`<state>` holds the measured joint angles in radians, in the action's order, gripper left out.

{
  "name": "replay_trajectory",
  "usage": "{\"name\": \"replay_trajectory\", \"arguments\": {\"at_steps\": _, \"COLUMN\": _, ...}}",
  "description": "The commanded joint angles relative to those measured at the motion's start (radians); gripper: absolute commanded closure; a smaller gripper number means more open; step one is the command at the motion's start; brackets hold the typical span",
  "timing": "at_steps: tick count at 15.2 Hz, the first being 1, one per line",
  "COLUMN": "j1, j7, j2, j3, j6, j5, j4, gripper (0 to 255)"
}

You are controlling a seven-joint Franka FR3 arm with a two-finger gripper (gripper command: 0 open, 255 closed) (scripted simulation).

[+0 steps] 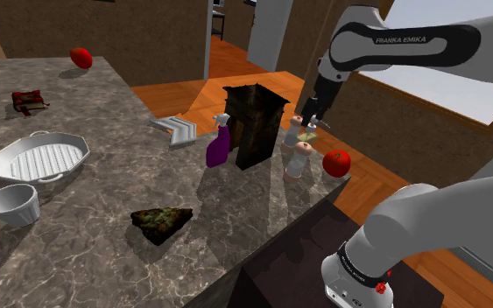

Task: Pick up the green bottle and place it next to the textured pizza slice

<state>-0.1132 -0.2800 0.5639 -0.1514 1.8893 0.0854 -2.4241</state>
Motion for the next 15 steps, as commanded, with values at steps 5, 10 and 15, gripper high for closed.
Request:
{"name": "replay_trajectory", "arguments": {"at_steps": 5, "j1": -0.040, "j7": -0.083, "j2": -0.155, "j3": -0.077, "j6": 0.111, "j5": 0.056, "j4": 0.065, "gripper": 0}}
{"name": "replay_trajectory", "arguments": {"at_steps": 10, "j1": -0.066, "j7": -0.155, "j2": -0.299, "j3": -0.139, "j6": 0.190, "j5": 0.076, "j4": 0.151, "gripper": 0}}
{"name": "replay_trajectory", "arguments": {"at_steps": 15, "j1": -0.089, "j7": -0.224, "j2": -0.437, "j3": -0.189, "j6": 0.248, "j5": 0.069, "j4": 0.251, "gripper": 0}}
